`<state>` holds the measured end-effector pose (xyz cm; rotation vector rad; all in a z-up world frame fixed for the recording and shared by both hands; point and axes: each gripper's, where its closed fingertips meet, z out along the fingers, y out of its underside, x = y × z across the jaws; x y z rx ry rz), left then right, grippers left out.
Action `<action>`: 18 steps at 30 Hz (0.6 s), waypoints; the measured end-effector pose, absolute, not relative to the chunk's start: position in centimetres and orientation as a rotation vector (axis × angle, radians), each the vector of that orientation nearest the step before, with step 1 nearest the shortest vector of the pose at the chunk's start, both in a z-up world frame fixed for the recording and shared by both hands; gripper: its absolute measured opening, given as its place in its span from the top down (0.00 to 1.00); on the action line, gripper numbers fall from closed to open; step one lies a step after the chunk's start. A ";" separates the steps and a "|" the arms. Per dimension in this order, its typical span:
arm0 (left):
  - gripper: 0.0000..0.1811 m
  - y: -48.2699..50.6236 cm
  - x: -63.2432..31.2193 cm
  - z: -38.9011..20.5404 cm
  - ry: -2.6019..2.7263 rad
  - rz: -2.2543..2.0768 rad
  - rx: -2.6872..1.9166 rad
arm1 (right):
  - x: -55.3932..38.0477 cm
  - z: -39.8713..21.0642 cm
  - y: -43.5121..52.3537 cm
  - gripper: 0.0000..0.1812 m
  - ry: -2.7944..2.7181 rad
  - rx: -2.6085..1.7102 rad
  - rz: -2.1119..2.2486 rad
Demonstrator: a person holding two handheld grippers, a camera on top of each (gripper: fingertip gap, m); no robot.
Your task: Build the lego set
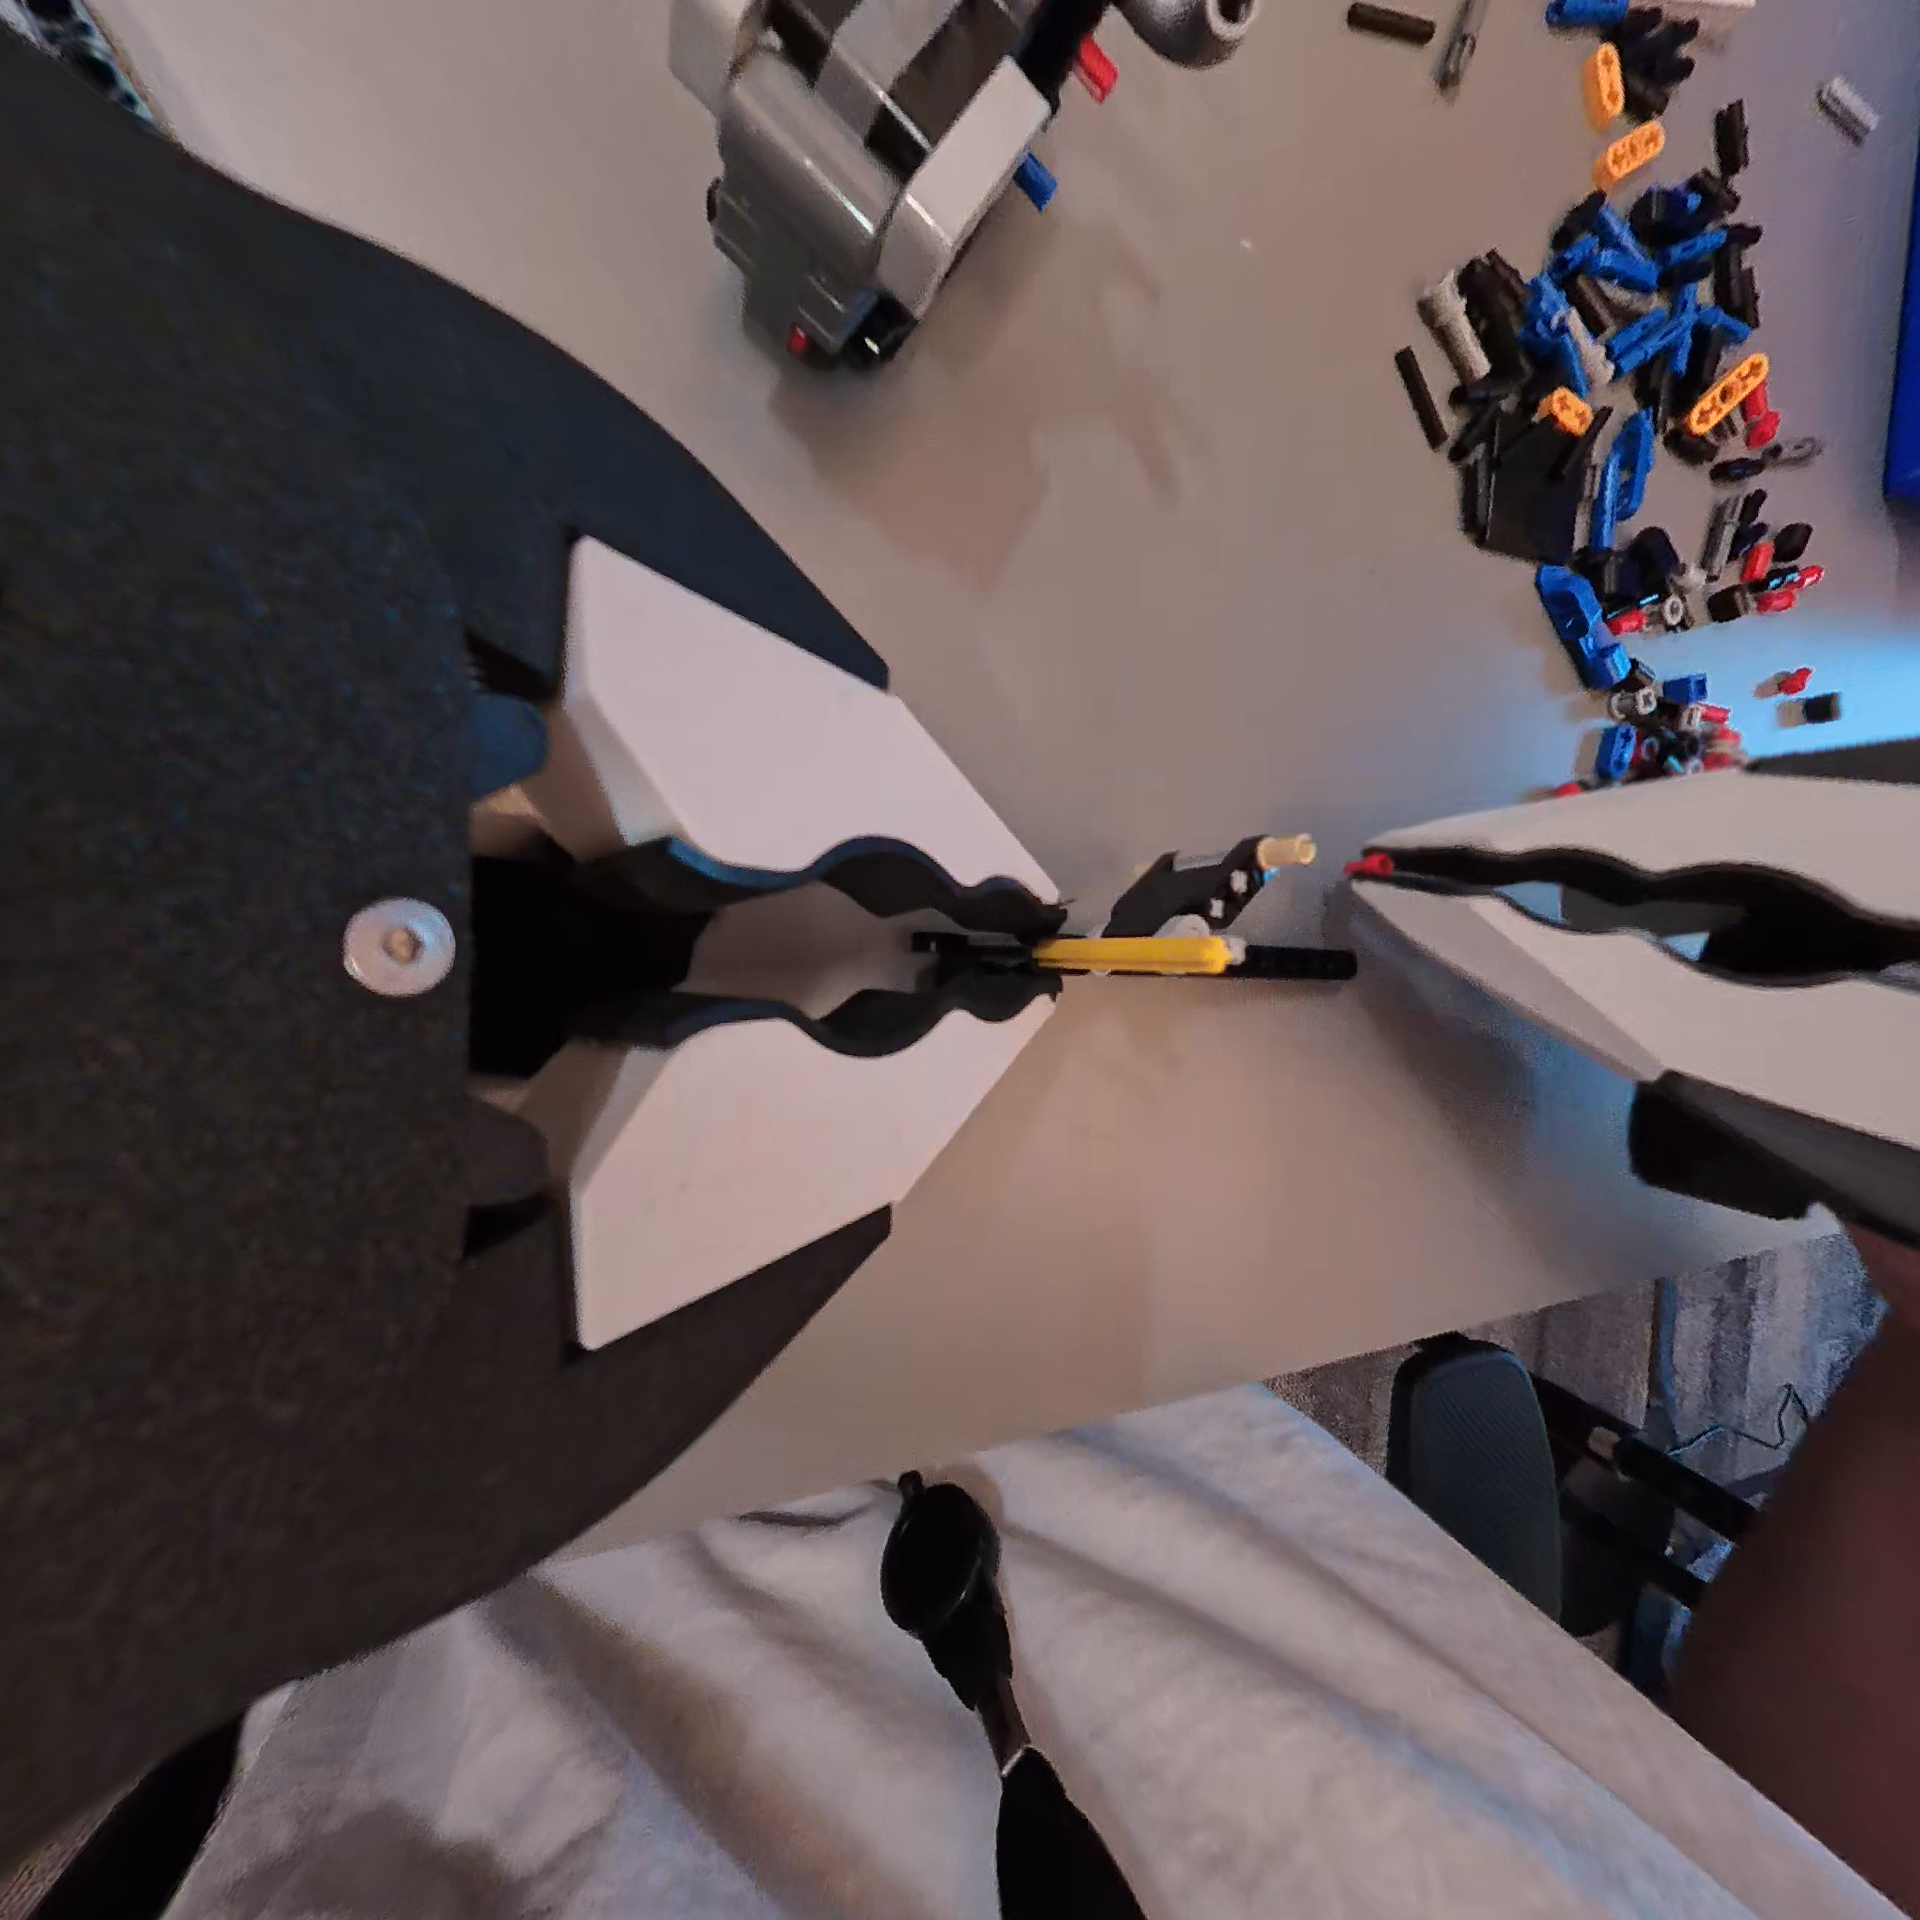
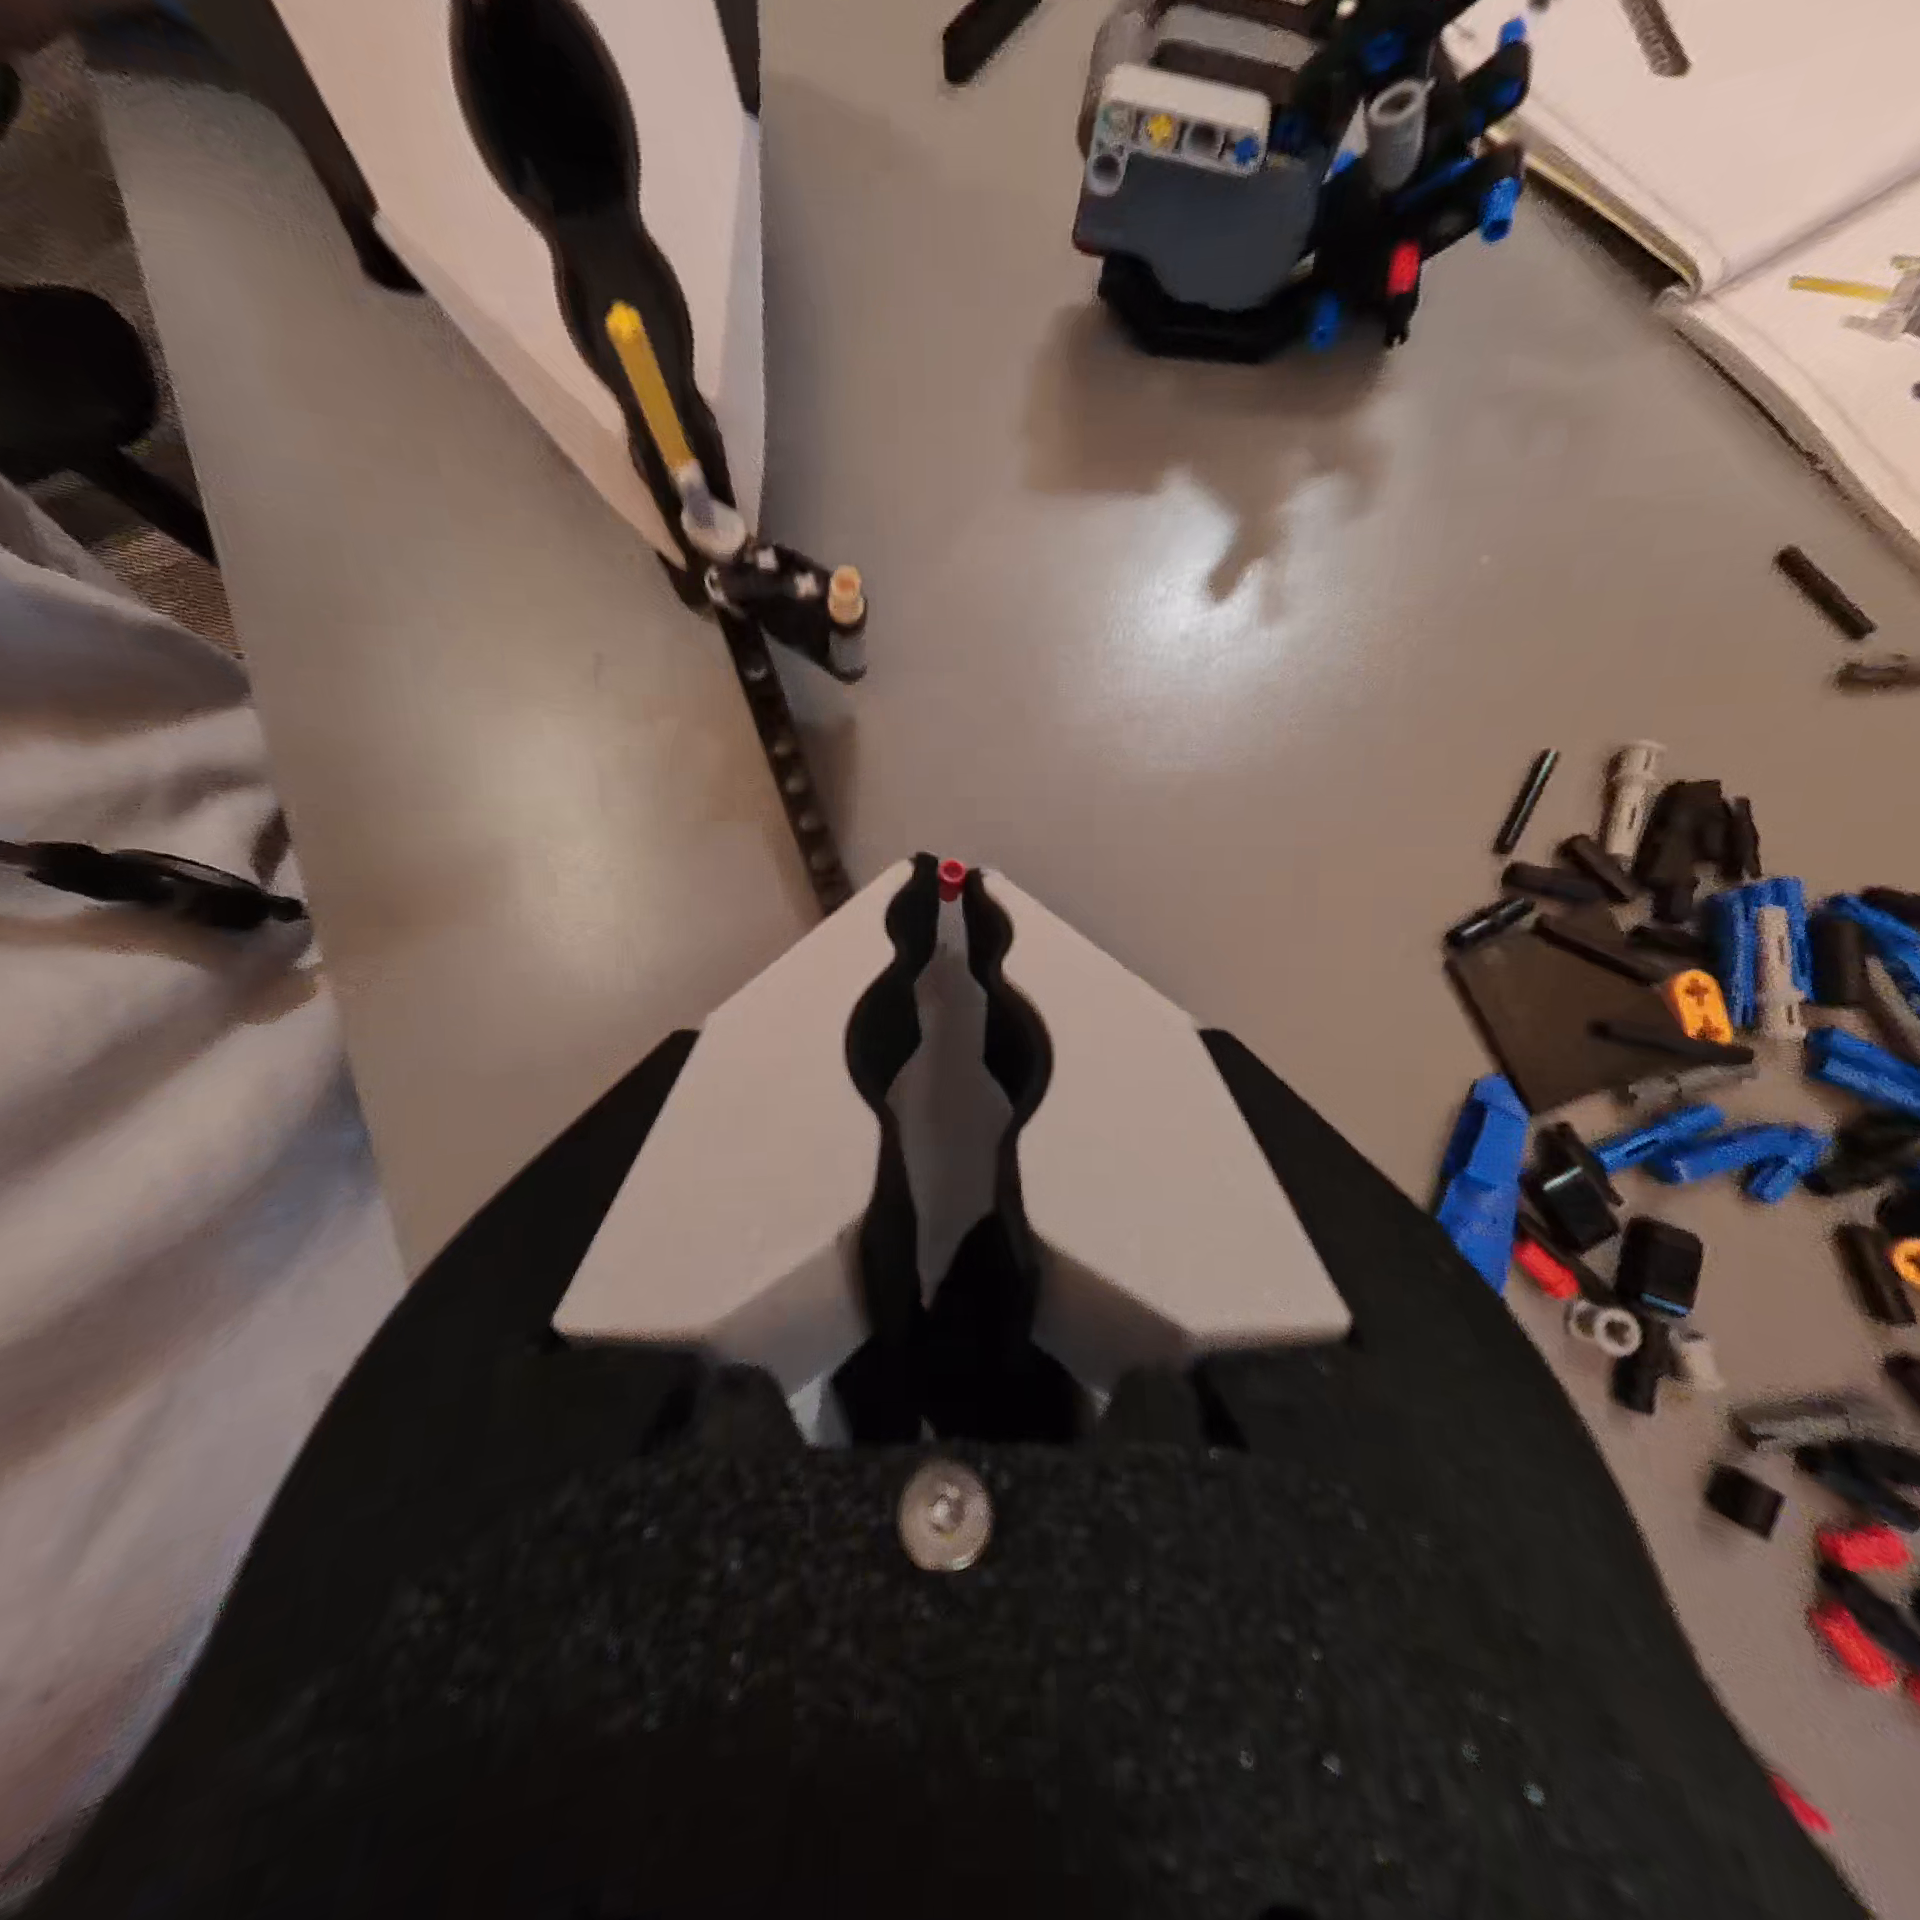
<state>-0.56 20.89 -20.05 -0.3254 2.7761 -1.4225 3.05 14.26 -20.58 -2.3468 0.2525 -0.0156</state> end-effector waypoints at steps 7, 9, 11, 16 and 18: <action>0.97 21.5 -0.3 -19.5 2.721 -1.458 -0.322 | 3.4 -21.9 13.7 0.98 0.305 -2.329 -0.060; 0.97 21.5 -0.4 -19.5 2.718 -1.463 -0.309 | 3.5 -21.9 13.7 0.98 0.295 -2.319 -0.075; 0.97 21.4 -0.5 -19.4 2.715 -1.468 -0.309 | 3.5 -21.9 13.7 0.98 0.286 -2.339 -0.099; 0.97 21.4 -0.7 -19.6 2.727 -1.460 -0.295 | 3.5 -21.9 13.8 0.97 0.256 -2.390 -0.138; 0.97 21.4 -0.8 -19.6 2.731 -1.454 -0.290 | 3.5 -22.0 13.8 0.97 0.251 -2.399 -0.136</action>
